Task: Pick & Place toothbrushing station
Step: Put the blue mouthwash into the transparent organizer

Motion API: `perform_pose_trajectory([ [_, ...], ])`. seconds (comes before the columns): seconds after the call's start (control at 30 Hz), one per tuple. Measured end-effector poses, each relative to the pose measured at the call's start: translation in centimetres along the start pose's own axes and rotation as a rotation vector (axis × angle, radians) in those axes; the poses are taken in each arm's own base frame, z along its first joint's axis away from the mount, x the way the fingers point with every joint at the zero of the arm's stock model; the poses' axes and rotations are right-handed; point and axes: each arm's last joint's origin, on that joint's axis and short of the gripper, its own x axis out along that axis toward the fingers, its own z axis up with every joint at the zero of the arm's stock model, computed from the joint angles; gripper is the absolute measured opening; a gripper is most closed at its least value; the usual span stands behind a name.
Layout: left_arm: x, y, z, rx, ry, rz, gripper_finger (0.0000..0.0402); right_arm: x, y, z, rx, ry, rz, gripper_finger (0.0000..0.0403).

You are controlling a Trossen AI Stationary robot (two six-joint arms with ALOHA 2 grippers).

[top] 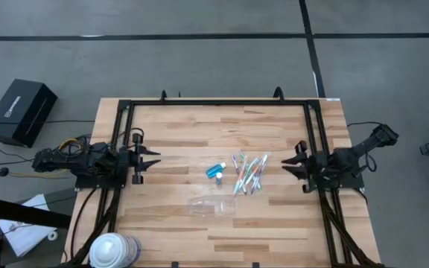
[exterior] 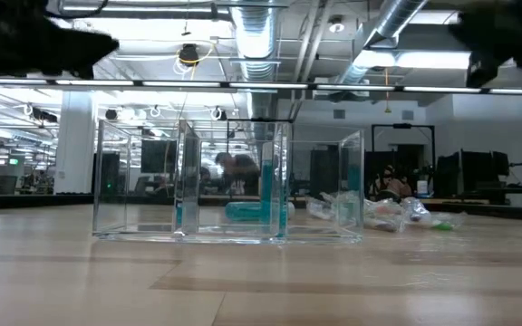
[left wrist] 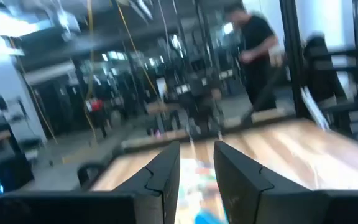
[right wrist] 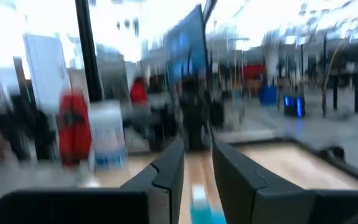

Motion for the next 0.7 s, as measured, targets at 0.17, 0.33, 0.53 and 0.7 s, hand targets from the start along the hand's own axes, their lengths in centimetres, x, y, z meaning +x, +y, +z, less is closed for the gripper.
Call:
perform_pose_trajectory([
  [0.17,-0.1,0.4,1.3,-0.02,-0.136,0.036,0.0092,-0.2,-0.2,2.9,0.119,-0.222,-0.004,0.0077],
  [0.33,-0.5,0.9,3.0,-0.253,-0.328,0.048,0.0092,-0.4,-0.3,3.7,0.101,-0.294,-0.027,0.0077],
  [0.53,-1.2,1.3,4.6,-0.6,-0.517,-0.01,0.0092,-0.5,-0.7,4.2,0.145,-0.353,-0.052,0.0077],
  [0.7,-1.7,1.6,5.2,-0.704,-0.607,-0.04,0.0092,-0.8,-1.2,5.1,0.149,-0.453,-0.089,0.0077],
])
